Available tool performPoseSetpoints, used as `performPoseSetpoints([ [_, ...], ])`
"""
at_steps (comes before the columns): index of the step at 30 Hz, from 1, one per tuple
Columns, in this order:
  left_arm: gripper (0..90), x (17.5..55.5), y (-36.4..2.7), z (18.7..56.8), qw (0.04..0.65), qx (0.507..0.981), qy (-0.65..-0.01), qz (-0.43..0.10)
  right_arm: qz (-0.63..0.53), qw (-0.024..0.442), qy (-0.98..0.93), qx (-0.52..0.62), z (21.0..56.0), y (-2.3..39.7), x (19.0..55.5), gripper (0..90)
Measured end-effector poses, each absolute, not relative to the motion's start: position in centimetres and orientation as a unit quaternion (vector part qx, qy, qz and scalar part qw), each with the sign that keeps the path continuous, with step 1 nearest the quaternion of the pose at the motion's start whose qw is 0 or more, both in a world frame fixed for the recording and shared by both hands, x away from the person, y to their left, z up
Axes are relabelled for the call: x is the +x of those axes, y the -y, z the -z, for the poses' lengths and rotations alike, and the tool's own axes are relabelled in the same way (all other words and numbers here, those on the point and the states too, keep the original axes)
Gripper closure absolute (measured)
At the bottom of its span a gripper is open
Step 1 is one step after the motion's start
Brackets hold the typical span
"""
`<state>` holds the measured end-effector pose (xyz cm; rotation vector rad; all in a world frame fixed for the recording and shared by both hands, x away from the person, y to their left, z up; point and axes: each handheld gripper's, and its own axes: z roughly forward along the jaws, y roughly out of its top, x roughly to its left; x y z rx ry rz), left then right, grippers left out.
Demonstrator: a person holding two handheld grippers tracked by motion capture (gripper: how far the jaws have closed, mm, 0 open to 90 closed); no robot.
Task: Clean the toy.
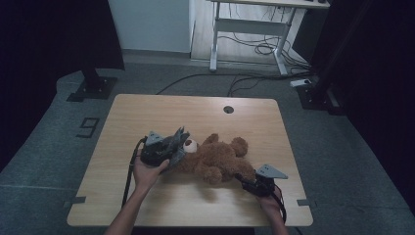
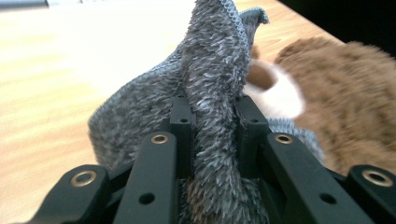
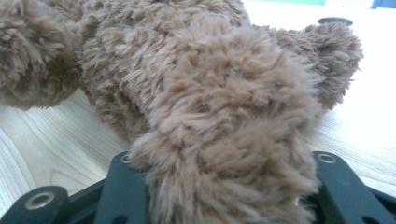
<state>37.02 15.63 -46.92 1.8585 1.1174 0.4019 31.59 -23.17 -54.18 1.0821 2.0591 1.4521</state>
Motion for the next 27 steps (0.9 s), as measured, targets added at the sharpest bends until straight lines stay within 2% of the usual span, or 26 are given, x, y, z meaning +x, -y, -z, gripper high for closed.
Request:
performPoseSetpoints([
  [8,73.1,36.9,-17.1,48.8,0.412,0.763,-0.468,-0.171,-0.518,0.195,-0.737,0.388,54.4,23.1,31.6,52.9],
  [11,73.1,36.7,-17.8,50.3,0.402,0.764,-0.480,-0.156,-0.517,0.195,-0.737,0.388,54.4,23.1,31.6,52.9],
  [16,73.0,36.3,-17.8,50.3,0.391,0.771,-0.472,-0.170,-0.516,0.196,-0.737,0.389,54.4,23.2,31.6,52.9],
  [22,73.5,35.0,-18.1,46.6,0.439,0.749,-0.453,-0.203,-0.517,0.197,-0.736,0.391,54.4,23.2,31.7,52.9],
  [23,73.5,34.5,-17.3,45.1,0.454,0.748,-0.434,-0.214,-0.517,0.197,-0.736,0.391,54.4,23.2,31.7,52.9],
  [27,73.5,34.0,-15.2,43.3,0.469,0.756,-0.403,-0.214,-0.516,0.197,-0.736,0.392,54.4,23.2,31.6,52.9],
])
